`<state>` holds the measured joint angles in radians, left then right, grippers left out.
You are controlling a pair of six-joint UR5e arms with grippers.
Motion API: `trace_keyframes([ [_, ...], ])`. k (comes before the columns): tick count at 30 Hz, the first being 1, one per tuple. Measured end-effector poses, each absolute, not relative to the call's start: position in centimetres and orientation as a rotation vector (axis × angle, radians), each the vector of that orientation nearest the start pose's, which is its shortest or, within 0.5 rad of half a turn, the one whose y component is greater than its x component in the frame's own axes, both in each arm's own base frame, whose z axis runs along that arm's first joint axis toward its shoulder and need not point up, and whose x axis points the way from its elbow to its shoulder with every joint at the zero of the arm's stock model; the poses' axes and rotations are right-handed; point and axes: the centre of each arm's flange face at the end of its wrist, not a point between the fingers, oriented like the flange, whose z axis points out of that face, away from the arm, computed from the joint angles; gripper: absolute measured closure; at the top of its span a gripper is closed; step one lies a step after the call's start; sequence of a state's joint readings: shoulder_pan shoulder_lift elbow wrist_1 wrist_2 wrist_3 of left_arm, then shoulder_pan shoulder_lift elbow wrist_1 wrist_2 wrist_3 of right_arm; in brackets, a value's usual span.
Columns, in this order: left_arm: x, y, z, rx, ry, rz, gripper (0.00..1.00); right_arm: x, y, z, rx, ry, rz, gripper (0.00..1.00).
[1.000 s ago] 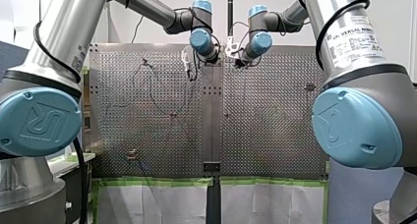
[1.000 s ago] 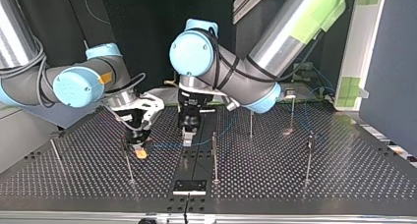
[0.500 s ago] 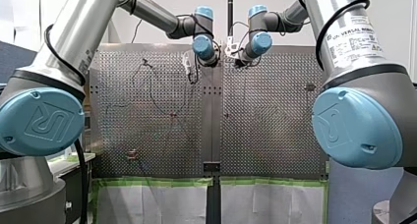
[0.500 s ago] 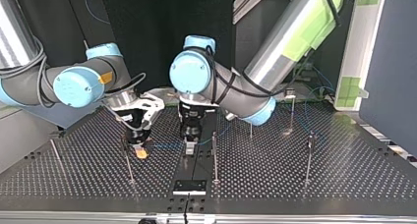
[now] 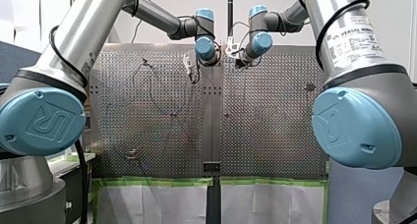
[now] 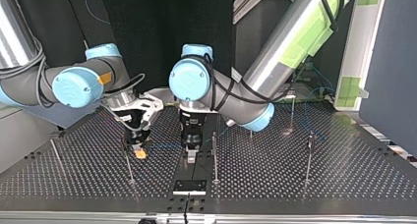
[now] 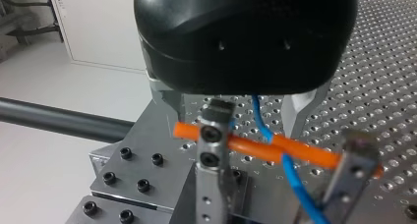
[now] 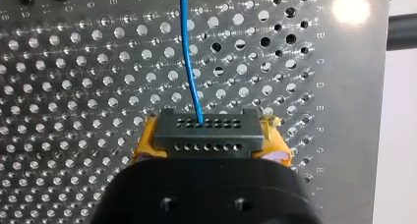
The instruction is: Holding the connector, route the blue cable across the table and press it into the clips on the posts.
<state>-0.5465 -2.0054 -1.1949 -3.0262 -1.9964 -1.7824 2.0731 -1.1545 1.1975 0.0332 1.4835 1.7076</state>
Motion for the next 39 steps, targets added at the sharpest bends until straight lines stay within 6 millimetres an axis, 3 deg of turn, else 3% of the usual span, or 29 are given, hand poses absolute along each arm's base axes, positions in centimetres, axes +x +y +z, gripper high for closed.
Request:
trace_keyframes([
  [1, 52.1, -42.5, 43.0, -0.087, 1.527, -0.281, 0.25, 44.0, -50.6, 42.7, 1.667, -1.05, 1.668, 1.0],
  [3, 52.1, -42.4, 43.0, -0.085, 1.533, -0.278, 0.48, 44.0, -50.6, 42.7, 1.667, -1.05, 1.668, 1.0],
  [4, 52.1, -42.4, 42.9, -0.084, 1.537, -0.276, 0.48, 44.0, -50.6, 42.7, 1.667, -1.05, 1.668, 1.0],
  [5, 52.1, -42.4, 42.9, -0.083, 1.539, -0.275, 0.57, 44.0, -50.6, 42.7, 1.667, -1.05, 1.669, 1.0],
  [6, 52.1, -42.4, 42.9, -0.082, 1.54, -0.274, 0.73, 44.0, -50.6, 42.7, 1.667, -1.05, 1.668, 1.0],
  [7, 52.0, -42.4, 42.9, -0.082, 1.542, -0.273, 0.73, 44.0, -50.6, 42.7, 1.667, -1.05, 1.668, 1.0],
  [9, 52.0, -42.3, 42.8, -0.081, 1.545, -0.272, 0.91, 44.0, -50.6, 42.7, 1.667, -1.051, 1.669, 1.0],
  [10, 52.0, -42.3, 42.8, -0.08, 1.547, -0.271, 0.91, 44.0, -50.6, 42.7, 1.667, -1.051, 1.669, 1.0],
  [11, 52.0, -42.3, 42.8, -0.08, 1.55, -0.27, 1.0, 44.0, -50.6, 42.7, 1.667, -1.051, 1.669, 1.0],
  [18, 51.3, -42.3, 41.9, -0.081, 1.583, -0.241, 1.0, 44.1, -50.4, 42.7, 1.67, -1.05, 1.67, 1.0],
  [25, 50.0, -42.3, 39.1, -0.068, 1.635, -0.201, 1.0, 44.2, -50.1, 42.2, 1.684, -1.055, 1.663, 1.0],
  [39, 47.5, -43.0, 34.5, -0.065, 1.657, -0.187, 1.0, 43.9, -48.6, 37.6, 1.768, -1.108, 1.596, 1.0],
])
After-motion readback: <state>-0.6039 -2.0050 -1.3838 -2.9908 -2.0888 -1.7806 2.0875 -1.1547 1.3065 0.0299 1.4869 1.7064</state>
